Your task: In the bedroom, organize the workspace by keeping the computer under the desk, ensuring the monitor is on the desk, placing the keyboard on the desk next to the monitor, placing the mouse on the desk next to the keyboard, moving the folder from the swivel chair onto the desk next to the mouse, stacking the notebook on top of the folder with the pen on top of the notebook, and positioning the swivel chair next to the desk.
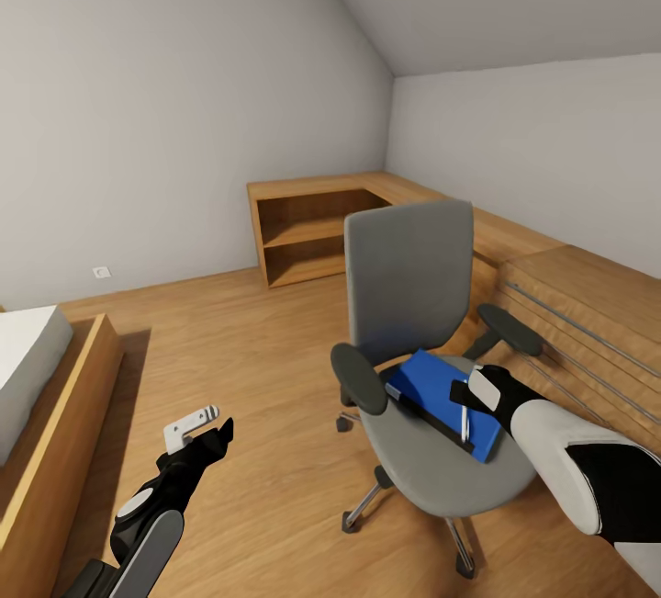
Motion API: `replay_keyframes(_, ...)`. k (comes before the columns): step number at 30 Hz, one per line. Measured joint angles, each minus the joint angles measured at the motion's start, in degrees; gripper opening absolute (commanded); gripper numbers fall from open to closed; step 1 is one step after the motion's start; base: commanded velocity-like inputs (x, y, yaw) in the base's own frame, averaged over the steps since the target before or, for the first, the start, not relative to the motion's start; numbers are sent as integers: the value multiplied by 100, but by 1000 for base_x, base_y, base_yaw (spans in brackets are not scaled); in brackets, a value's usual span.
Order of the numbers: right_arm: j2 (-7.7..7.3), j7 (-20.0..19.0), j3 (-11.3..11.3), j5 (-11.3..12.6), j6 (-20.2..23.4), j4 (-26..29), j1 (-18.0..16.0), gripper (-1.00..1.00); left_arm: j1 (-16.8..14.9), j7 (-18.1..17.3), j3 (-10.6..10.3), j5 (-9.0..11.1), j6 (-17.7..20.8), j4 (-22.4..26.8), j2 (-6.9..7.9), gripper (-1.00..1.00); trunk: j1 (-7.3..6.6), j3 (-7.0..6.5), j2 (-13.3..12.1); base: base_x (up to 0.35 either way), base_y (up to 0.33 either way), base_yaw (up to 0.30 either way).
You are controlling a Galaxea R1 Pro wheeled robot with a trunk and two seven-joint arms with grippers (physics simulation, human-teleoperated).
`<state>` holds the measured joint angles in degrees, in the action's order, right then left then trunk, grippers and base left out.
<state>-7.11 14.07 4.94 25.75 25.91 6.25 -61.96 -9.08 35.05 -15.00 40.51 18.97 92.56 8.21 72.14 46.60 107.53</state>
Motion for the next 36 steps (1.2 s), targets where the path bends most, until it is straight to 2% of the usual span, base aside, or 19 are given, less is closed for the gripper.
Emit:
replay_keyframes(18, -24, -21, -2, 11, 40, 184, 0, -100, 0, 7, 0, 14, 9, -38, 0, 100, -395, -323, -722, -15, 0, 0)
replay_keyframes(36, -31, -19, 3, 18, 72, 369, 0, -100, 0, 7, 0, 24, 9, -54, 0, 100, -787, -646, -1444, -307, 0, 0)
